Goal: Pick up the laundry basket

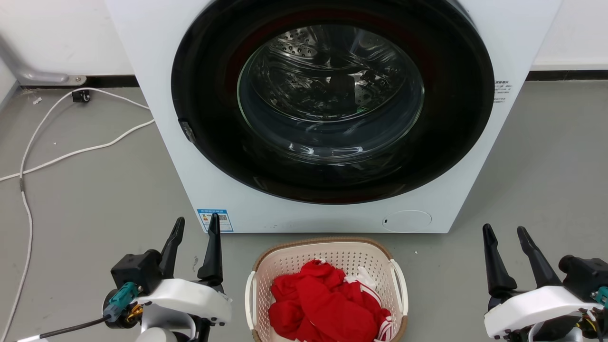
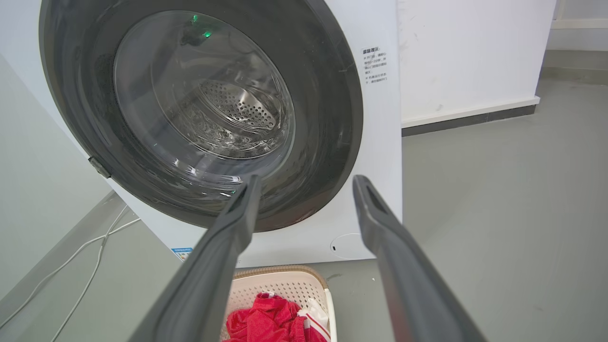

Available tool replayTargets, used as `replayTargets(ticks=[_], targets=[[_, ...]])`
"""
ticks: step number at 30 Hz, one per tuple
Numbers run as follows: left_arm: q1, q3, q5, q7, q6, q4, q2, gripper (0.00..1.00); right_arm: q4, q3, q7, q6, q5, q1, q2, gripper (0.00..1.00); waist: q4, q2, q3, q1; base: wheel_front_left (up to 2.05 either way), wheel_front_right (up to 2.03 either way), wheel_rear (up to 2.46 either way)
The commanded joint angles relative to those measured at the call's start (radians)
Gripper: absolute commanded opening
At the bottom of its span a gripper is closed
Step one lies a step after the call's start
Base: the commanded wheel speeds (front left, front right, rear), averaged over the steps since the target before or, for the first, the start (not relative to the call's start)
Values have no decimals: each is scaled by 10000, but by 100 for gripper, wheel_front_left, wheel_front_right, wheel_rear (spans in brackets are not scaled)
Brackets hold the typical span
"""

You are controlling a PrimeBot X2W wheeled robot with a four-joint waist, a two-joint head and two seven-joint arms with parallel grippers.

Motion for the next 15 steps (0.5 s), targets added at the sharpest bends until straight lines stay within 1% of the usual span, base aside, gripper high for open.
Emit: replayTargets(ticks=[1,15], targets=[[-149,-43,217,-85,33,-32,30,100,-150,-18,-15,0,-260,-23,16,100,3,0,6,0,0,0,0],[-154,-207,1378,-381,206,23,70,100,-243,6,-94,-1,-1491,123,25,100,6,0,15,0,0,0,0]])
